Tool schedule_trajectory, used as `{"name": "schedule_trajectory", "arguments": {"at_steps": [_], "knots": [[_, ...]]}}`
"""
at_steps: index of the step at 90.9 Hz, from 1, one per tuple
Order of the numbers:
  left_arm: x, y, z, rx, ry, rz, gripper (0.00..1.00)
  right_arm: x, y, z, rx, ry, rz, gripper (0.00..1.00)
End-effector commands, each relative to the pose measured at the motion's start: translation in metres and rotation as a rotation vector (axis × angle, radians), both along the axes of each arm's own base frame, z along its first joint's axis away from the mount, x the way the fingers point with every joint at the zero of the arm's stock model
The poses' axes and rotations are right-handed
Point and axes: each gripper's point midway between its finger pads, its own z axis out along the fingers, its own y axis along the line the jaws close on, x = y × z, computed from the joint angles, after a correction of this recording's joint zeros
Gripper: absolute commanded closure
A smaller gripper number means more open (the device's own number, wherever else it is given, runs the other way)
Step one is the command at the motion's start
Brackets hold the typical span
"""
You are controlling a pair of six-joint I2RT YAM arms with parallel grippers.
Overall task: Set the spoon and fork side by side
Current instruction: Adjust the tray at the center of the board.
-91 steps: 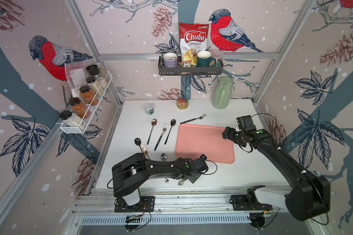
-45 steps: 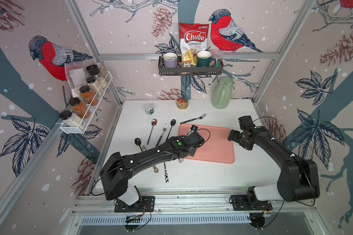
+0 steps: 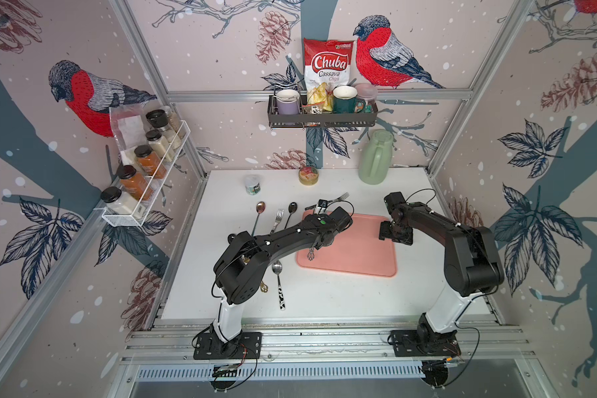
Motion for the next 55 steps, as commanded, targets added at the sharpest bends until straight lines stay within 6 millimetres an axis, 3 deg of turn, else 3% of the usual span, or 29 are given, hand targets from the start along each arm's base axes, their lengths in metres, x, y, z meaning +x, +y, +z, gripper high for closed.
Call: {"name": "schedule_trajectory", "arguments": {"at_steps": [1,7,15,40,47,55], "knots": [[0.008,-0.001,-0.004,-0.028,-0.004,0.053,1.00,0.006,0.000,-0.005,-0.003,0.002,0.048,0.29],[0.011,-0.001,-0.013,-0.030,0.010,0.061,1.00,0.009,0.006,-0.009,0.017,0.013,0.082,0.29],[0.014,-0.001,-0.023,-0.041,0.036,0.073,1.00,0.015,0.009,-0.015,0.015,0.027,0.121,0.41],[0.012,0.006,-0.035,-0.054,0.054,0.086,1.00,0.026,0.011,-0.021,-0.001,0.044,0.169,0.42],[0.011,0.007,-0.037,-0.047,0.059,0.082,1.00,0.029,0.015,-0.023,0.017,0.043,0.192,0.54],[0.011,0.010,-0.036,-0.041,0.060,0.082,1.00,0.032,0.017,-0.025,0.014,0.055,0.201,0.52]]}}
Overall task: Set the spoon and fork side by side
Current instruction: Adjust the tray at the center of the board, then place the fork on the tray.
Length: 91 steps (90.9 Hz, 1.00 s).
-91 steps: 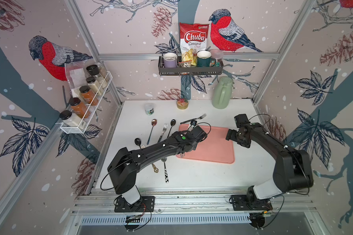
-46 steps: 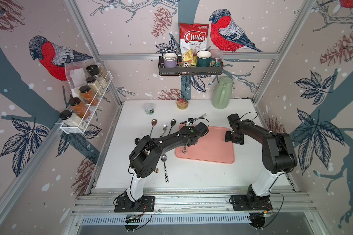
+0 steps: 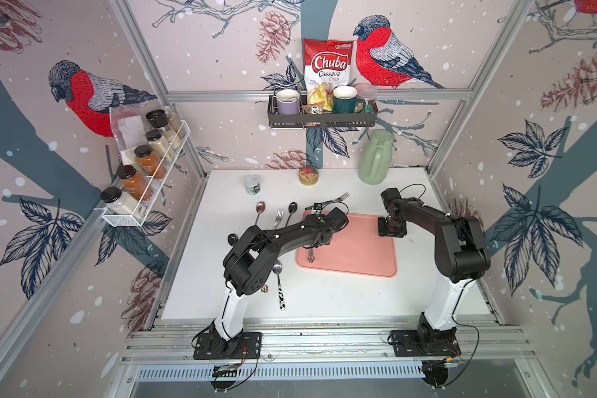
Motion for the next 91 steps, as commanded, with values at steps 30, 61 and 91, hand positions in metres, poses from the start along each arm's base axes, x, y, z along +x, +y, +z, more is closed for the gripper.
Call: {"name": "schedule_trajectory", "arguments": {"at_steps": [30,61,91], "knots": [[0.006,0.013,0.003,0.002,-0.004,0.011,1.00,0.018,0.020,-0.004,0.022,0.012,0.111,0.55],[0.009,0.025,-0.017,0.011,0.058,0.044,1.00,0.028,0.037,0.000,0.044,-0.011,0.157,0.53],[0.011,0.031,-0.030,0.028,0.114,0.072,1.00,0.026,0.039,0.028,0.041,-0.071,0.124,0.34]]}}
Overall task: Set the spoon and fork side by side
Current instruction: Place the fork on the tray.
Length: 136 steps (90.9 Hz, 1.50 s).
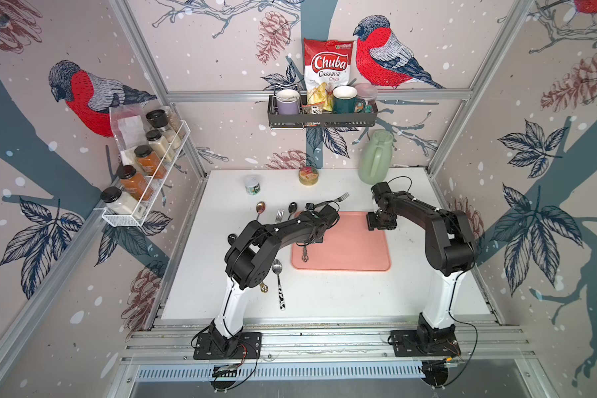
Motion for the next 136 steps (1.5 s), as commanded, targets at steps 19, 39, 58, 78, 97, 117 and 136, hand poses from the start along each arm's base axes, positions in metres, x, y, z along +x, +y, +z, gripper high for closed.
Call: {"name": "schedule_trajectory", "arguments": {"at_steps": [19,39,58,78,97,117,136], "knots": [[-0.002,0.012,-0.002,0.017,0.026,0.041,1.00,-0.008,-0.001,0.041,-0.004,-0.080,-0.038,0.34],[-0.001,0.014,0.002,0.047,0.055,-0.017,1.00,-0.017,0.012,0.064,0.049,-0.116,-0.036,0.29],[-0.003,0.020,-0.003,0.033,0.078,-0.011,1.00,-0.022,0.034,0.097,0.095,-0.185,-0.011,0.28],[-0.002,0.025,0.002,0.016,0.075,0.001,0.54,-0.031,0.054,0.121,0.126,-0.221,0.019,0.28],[-0.012,0.038,0.045,-0.009,0.007,0.003,0.47,-0.058,0.083,0.134,0.173,-0.243,-0.019,0.29],[-0.037,0.092,0.109,-0.027,-0.121,0.060,0.45,-0.104,0.152,0.125,0.224,-0.232,-0.002,0.30],[-0.069,0.177,0.139,-0.079,-0.220,0.214,0.44,-0.155,0.235,0.099,0.239,-0.190,0.070,0.33]]}}
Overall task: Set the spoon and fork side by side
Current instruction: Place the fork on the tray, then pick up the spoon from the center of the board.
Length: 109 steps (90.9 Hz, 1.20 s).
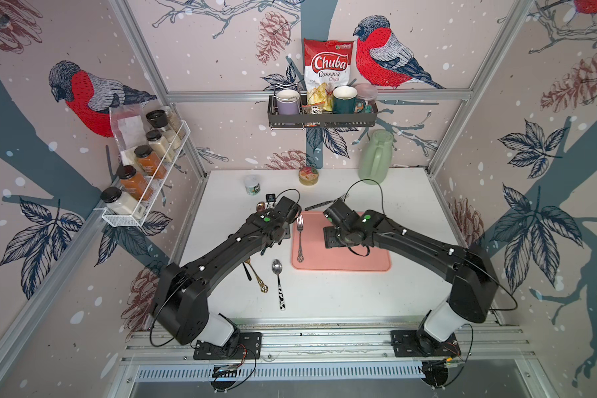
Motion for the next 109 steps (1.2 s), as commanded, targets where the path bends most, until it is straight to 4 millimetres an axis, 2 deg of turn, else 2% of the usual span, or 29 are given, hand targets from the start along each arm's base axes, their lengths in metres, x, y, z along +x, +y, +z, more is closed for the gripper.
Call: {"name": "schedule_trajectory", "arguments": {"at_steps": [1,11,17,30,40,49,64,77,94,109], "knots": [[-0.017,0.044,0.009,0.000,-0.029,0.080,0.44,-0.013,0.033,-0.008,0.037,-0.003,-0.061,0.33],[-0.038,0.085,0.011,-0.058,-0.066,0.179,0.44,-0.043,0.079,-0.024,0.043,0.020,0.012,0.32],[-0.051,0.103,0.015,-0.058,-0.097,0.236,0.44,-0.058,0.097,-0.035,0.012,0.031,0.042,0.32],[-0.067,0.121,0.028,-0.070,-0.184,0.326,0.43,-0.079,0.122,-0.070,-0.046,0.085,0.074,0.33],[-0.077,0.134,0.039,-0.067,-0.250,0.381,0.42,-0.094,0.141,-0.082,-0.051,0.105,0.101,0.34],[-0.082,0.136,0.046,-0.071,-0.268,0.384,0.41,-0.106,0.152,-0.090,-0.071,0.123,0.121,0.36],[-0.083,0.135,0.050,-0.074,-0.269,0.373,0.41,-0.131,0.163,-0.101,-0.104,0.161,0.155,0.37],[-0.080,0.131,0.044,-0.084,-0.259,0.361,0.40,-0.141,0.160,-0.113,-0.187,0.159,0.178,0.41],[-0.073,0.118,0.040,-0.120,-0.238,0.300,0.35,-0.147,0.153,-0.124,-0.225,0.163,0.179,0.51],[-0.072,0.118,0.042,-0.121,-0.252,0.292,0.34,-0.151,0.149,-0.130,-0.238,0.176,0.183,0.65]]}}
